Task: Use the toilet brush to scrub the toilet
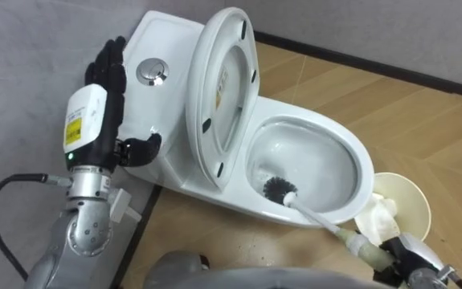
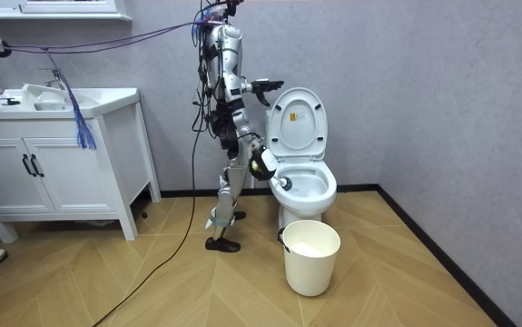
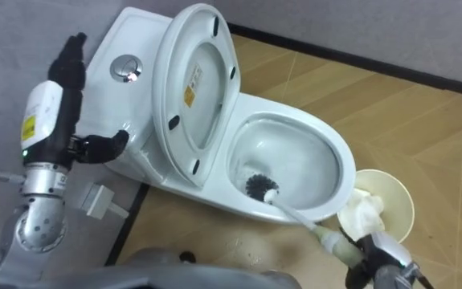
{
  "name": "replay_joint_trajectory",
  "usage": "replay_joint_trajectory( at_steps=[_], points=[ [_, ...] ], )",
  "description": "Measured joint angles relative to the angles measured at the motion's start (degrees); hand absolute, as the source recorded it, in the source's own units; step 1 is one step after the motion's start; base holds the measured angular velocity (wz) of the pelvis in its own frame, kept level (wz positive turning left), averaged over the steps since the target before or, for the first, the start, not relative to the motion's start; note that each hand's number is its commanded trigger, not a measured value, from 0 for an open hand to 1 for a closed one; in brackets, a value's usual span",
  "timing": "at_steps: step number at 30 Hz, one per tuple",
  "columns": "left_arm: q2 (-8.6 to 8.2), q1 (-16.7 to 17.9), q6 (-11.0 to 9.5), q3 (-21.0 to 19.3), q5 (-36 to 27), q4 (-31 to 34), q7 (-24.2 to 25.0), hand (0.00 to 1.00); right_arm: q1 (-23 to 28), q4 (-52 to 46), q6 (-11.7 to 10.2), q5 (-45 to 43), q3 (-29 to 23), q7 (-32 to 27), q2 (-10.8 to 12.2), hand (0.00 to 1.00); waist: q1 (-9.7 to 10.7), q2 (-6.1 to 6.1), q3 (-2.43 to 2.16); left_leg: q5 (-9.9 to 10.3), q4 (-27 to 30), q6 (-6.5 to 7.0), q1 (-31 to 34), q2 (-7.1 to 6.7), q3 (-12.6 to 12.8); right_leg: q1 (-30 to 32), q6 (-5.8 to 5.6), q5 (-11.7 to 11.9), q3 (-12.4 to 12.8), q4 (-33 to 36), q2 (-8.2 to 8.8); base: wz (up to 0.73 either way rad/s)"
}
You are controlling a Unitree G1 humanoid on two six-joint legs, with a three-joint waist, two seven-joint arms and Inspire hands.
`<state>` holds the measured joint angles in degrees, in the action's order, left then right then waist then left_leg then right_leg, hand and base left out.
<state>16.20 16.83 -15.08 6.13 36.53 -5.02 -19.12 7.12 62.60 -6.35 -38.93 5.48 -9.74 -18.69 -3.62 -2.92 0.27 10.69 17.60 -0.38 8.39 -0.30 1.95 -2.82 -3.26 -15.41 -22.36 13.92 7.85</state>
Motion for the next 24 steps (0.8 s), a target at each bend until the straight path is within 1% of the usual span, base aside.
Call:
replay_joint_trajectory(
  at_steps=[1, 4, 5, 6, 7, 8, 9, 10, 11, 12, 13, 14, 16, 18, 19, 21, 22, 23, 24],
  points=[
    [0.13, -0.4, 0.2, 0.7, 0.0, -2.2, 0.8, 0.00, -0.8, 0.1, -0.1, -1.0, 0.0, 0.1, 0.0, 1.00, 0.1, -0.14, 0.23, 0.0, 0.0, 0.00, 0.1, 0.03, 0.1, 0.1, 0.00, 0.0, 0.2, 0.0, -0.02, -0.03],
    [0.44, -1.5, 0.6, 3.2, -0.1, -6.7, 2.5, 0.00, -2.4, 0.0, 0.1, -1.5, 0.4, 0.5, -0.5, 1.00, 0.1, 0.35, 0.06, 0.0, 0.1, 0.02, 1.5, 0.15, 0.2, 1.9, 0.00, 0.0, 0.1, 0.7, 0.05, 0.00],
    [0.50, -2.0, 0.8, 3.9, -0.1, -8.5, 3.8, 0.00, -4.0, 0.1, -0.1, -2.4, 0.7, 0.5, -1.1, 1.00, 0.1, 0.61, 0.17, -0.1, 0.6, 0.12, 3.0, 0.23, 0.2, 3.1, 0.08, 0.0, 0.2, 1.2, 0.04, -0.06],
    [0.61, -3.0, 0.6, 4.7, 0.1, -10.8, 4.7, 0.00, -5.6, 0.5, -0.1, -3.3, 0.9, 0.5, -1.7, 1.00, 0.1, 1.01, 0.16, -0.1, 1.2, 0.17, 4.3, 0.41, 0.3, 4.4, 0.23, 0.1, 0.4, 1.7, 0.02, -0.03],
    [0.71, -3.4, 0.2, 5.1, 0.1, -10.5, 4.8, 0.00, -6.5, 0.9, 0.0, -3.4, 1.1, 0.5, -1.9, 1.00, 0.0, 1.00, 0.35, -0.2, 1.5, 0.20, 5.0, 0.49, 0.3, 5.3, 0.26, 0.2, 0.4, 2.1, 0.01, -0.04],
    [0.75, -4.6, -0.3, 5.4, 0.0, -10.9, 4.9, 0.00, -7.9, 1.6, 0.1, -3.5, 1.2, 0.5, -2.5, 1.00, -0.5, 1.06, 0.39, -0.2, 2.1, 0.28, 6.5, 0.60, 0.3, 7.1, 0.27, 0.2, 0.6, 3.0, 0.06, 0.00],
    [0.79, -5.7, -1.4, 5.6, -0.9, -12.0, 4.9, 0.00, -9.4, 2.0, 0.1, -3.5, 1.3, 0.5, -3.2, 1.00, -1.3, 1.29, 0.42, -0.4, 2.3, 0.43, 7.5, 0.58, 0.3, 8.0, 0.28, 0.2, 0.7, 3.6, 0.23, 0.00],
    [0.82, -6.0, -1.6, 5.7, -1.1, -12.2, 5.1, 0.00, -10.2, 2.4, 0.0, -3.6, 1.3, 0.4, -3.6, 1.00, -1.6, 1.47, 0.52, -0.5, 2.3, 0.52, 7.8, 0.52, 0.4, 8.5, 0.28, 0.2, 0.9, 3.9, 0.34, 0.00],
    [0.91, -6.7, -1.9, 5.8, -1.0, -12.4, 5.9, 0.00, -11.8, 2.8, 0.0, -3.9, 1.7, 0.3, -4.4, 1.00, -1.9, 1.31, 0.71, -0.8, 2.4, 0.71, 8.7, 0.41, 0.4, 9.9, 0.28, 0.2, 0.9, 4.5, 0.60, 0.00],
    [1.09, -7.6, -2.2, 6.0, -1.0, -12.7, 6.2, 0.00, -13.8, 3.0, 0.1, -4.1, 2.3, -0.2, -5.3, 1.00, -2.4, 1.78, 0.71, -0.8, 3.4, 0.79, 10.5, 0.47, 0.5, 11.5, 0.28, 0.2, 1.0, 5.5, 0.85, -0.05],
    [1.15, -8.7, -2.7, 6.3, -0.9, -13.0, 6.2, 0.00, -15.9, 4.0, 0.1, -4.1, 2.6, -1.0, -6.1, 1.00, -2.8, 2.21, 0.80, -0.8, 4.5, 0.85, 12.3, 0.56, 0.5, 13.3, 0.29, 0.2, 1.1, 6.9, 1.04, -0.04],
    [1.15, -9.2, -2.8, 6.5, -0.9, -13.1, 6.2, 0.00, -16.8, 4.4, 0.2, -4.0, 2.9, -1.6, -6.3, 1.00, -2.9, 2.42, 0.80, -0.9, 4.9, 1.00, 13.2, 0.54, 0.3, 14.1, 0.29, 0.2, 1.1, 7.4, 1.11, 0.00],
    [1.16, -10.8, -2.8, 7.2, -1.0, -13.3, 6.1, 0.00, -18.8, 5.0, 0.9, -4.4, 3.2, -2.7, -6.3, 1.00, -3.3, 2.81, 0.97, -1.1, 5.9, 1.24, 15.1, 0.52, 0.2, 16.2, 0.32, 0.1, 1.0, 9.2, 1.47, 0.05],
    [1.26, -12.8, -2.8, 8.0, -1.0, -14.0, 5.4, 0.00, -21.2, 6.0, 1.2, -4.1, 4.4, -4.6, -6.7, 1.00, -3.8, 3.29, 1.33, -1.2, 7.2, 1.50, 17.4, 0.35, 0.3, 19.0, 0.52, 0.0, 1.3, 11.6, 2.10, -0.05],
    [1.38, -13.4, -2.8, 8.3, -1.0, -14.1, 5.1, 0.00, -21.8, 6.3, 1.2, -4.0, 4.7, -5.2, -6.8, 1.00, -4.0, 3.41, 1.37, -1.3, 7.5, 1.64, 18.2, 0.26, 0.3, 20.1, 0.63, -0.1, 1.3, 12.4, 2.39, -0.03],
    [1.48, -16.0, -2.9, 9.4, -1.0, -14.2, 3.9, 0.00, -23.6, 6.2, 1.9, -3.8, 6.4, -7.3, -8.4, 1.00, -4.8, 4.03, 1.71, -2.2, 7.9, 2.41, 21.9, -0.09, 0.8, 24.7, 0.80, -0.5, 1.9, 15.1, 3.62, -0.05],
    [1.66, -16.7, -2.9, 9.8, -1.0, -14.1, 3.4, 0.00, -24.1, 6.2, 2.6, -3.9, 7.9, -8.1, -8.8, 1.00, -4.9, 4.34, 1.65, -2.6, 7.8, 2.72, 23.2, -0.17, 1.0, 26.6, 0.80, -0.5, 2.1, 16.0, 4.22, -0.04],
    [1.80, -17.0, -2.9, 9.9, -1.0, -14.0, 3.3, 0.00, -24.2, 6.2, 2.9, -3.9, 8.5, -8.4, -8.9, 1.00, -5.0, 4.43, 1.61, -2.7, 7.9, 2.82, 23.9, -0.28, 1.1, 27.5, 0.80, -0.5, 2.3, 16.3, 4.36, -0.07],
    [2.36, -17.6, -2.9, 10.3, -1.0, -13.8, 2.7, 0.00, -24.4, 6.3, 3.6, -3.8, 10.0, -8.8, -9.1, 1.00, -5.5, 4.46, 1.62, -2.9, 8.1, 2.93, 25.1, -0.41, 1.4, 29.2, 0.79, -0.5, 2.9, 17.0, 4.56, -0.11]
  ],
)
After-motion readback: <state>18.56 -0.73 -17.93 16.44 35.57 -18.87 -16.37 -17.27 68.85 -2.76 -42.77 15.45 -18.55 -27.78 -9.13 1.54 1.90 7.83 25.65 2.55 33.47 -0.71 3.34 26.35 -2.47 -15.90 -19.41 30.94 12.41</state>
